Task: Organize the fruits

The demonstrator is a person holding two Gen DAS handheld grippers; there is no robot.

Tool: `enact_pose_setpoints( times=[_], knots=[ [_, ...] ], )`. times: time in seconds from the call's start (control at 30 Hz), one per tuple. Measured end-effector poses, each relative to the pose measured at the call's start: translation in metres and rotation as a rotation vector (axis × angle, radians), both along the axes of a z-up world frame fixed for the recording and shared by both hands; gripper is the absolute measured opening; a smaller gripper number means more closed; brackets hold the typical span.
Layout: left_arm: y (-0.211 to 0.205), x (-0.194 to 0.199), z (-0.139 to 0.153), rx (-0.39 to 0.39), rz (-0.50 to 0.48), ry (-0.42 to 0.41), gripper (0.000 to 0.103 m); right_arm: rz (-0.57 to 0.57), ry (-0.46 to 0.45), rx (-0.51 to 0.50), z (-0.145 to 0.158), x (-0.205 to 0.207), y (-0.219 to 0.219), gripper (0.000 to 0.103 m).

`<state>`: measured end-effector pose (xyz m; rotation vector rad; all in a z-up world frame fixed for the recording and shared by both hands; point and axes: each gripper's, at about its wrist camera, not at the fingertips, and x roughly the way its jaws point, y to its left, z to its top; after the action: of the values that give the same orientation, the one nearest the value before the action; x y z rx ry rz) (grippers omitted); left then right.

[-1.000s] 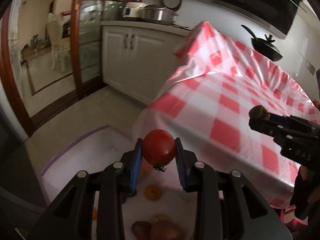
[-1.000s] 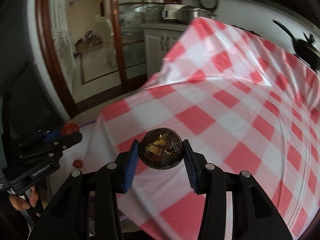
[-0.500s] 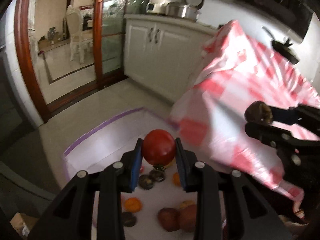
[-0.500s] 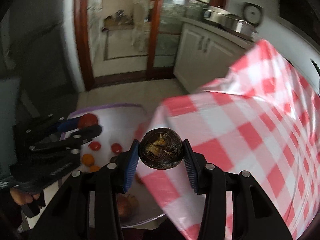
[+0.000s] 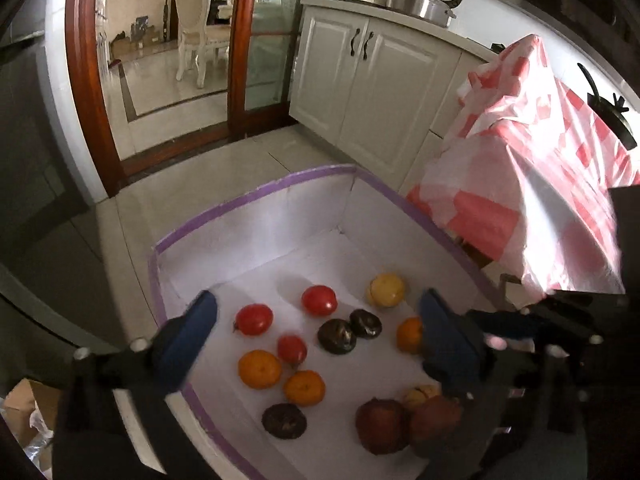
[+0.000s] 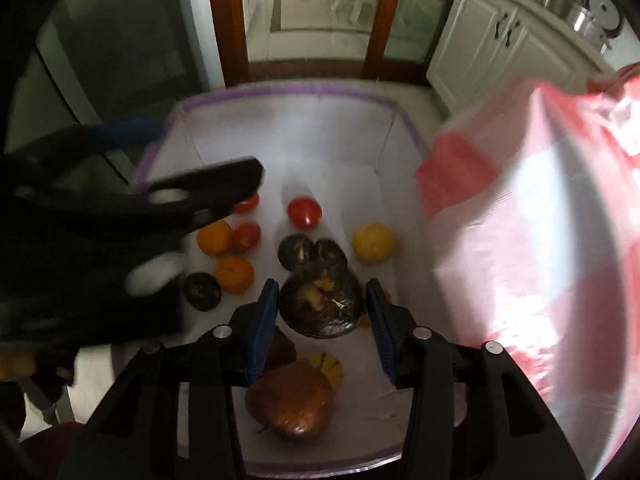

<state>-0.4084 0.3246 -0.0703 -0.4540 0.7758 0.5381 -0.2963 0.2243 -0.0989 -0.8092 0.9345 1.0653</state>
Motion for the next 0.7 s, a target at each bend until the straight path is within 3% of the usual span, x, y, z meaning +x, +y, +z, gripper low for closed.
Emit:
enact_pose_setpoints(
  times=[0.03,0.1,0.2,0.27,0.4,0.53,0.7],
  knots=[
    [0.0,0.0,-0.002,-0.005,0.0,0.015,0.102,-0.005,0.011,0.006,-0.002,0.001,0.0,0.071],
    [-0.003,0.0,0.0,0.026,0.01,0.024,0.102,-0.009,0.023,0.022,-0.001,0.002,0.0,0.081],
    [-0.012,-0.005,0.016,0.168,0.053,0.017,0.102,-0.012,0.011,0.034,0.003,0.002,-0.001,0.087],
    [-0.017,-0.006,0.027,0.19,0.086,0.01,0.102,-0.019,0.022,0.036,0.004,0.003,-0.001,0.087],
    [-0.015,-0.004,0.027,0.134,0.119,0.06,0.102,-0.029,0.037,0.022,0.004,0.002,-0.004,0.087],
    [-0.007,0.0,0.008,-0.017,0.093,0.113,0.102,-0.038,0.021,0.008,0.006,0.002,-0.008,0.087],
    [-0.01,0.003,-0.003,-0.043,0.077,0.15,0.102,-0.072,0.022,-0.009,-0.001,0.008,-0.01,0.087]
  ],
)
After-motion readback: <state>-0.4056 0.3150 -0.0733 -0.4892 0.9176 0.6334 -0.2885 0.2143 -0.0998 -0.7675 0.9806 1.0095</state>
